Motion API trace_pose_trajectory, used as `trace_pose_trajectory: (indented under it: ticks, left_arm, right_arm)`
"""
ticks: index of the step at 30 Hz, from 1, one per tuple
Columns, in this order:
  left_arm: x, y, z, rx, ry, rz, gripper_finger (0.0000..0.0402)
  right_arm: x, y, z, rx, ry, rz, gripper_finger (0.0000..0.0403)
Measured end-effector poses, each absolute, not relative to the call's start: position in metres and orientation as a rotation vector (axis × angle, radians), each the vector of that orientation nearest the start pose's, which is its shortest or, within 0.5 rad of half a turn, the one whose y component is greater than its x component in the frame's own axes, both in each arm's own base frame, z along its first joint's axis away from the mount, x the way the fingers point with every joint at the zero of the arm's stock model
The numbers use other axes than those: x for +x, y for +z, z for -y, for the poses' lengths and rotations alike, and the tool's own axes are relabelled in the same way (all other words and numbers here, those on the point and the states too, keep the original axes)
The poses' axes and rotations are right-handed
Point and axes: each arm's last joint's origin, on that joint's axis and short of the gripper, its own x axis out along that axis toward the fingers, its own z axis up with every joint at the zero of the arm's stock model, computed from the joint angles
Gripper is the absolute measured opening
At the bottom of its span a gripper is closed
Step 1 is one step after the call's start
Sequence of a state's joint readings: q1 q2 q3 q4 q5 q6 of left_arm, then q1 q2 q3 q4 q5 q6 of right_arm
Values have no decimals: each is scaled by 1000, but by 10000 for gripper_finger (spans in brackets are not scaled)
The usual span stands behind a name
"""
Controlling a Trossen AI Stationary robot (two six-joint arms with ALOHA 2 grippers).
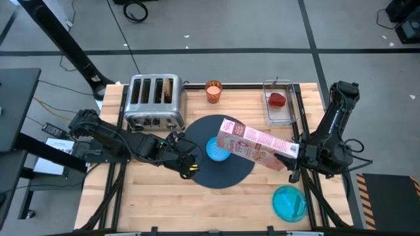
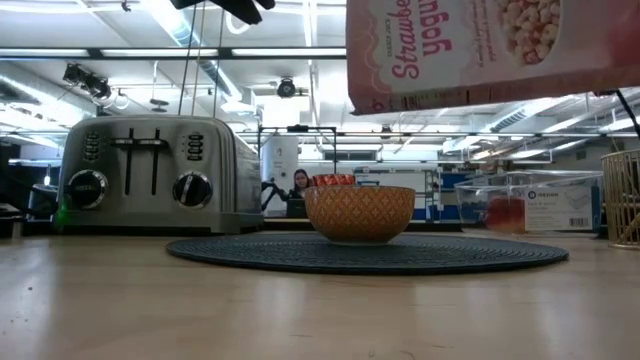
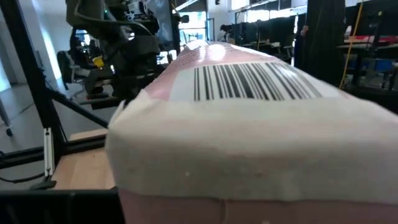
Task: Arrange a breakfast setting
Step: Pour the cereal from the cereal box into the blue bowl
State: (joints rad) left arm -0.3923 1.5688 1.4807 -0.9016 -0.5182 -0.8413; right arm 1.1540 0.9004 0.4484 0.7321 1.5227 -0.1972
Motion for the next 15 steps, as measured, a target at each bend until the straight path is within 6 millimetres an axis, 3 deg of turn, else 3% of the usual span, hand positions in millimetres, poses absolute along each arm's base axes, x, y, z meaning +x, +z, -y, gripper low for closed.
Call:
trace_pose_trajectory:
  ticks: [6,15]
  left_arm:
    - [301,328,109,-353,465,-757,144]
    - [303,330,113,-357,439,-734,144]
  right_arm:
    - [98,284,-142,94,-370,39,162]
    - [118,254,-133,168,-287,7,162]
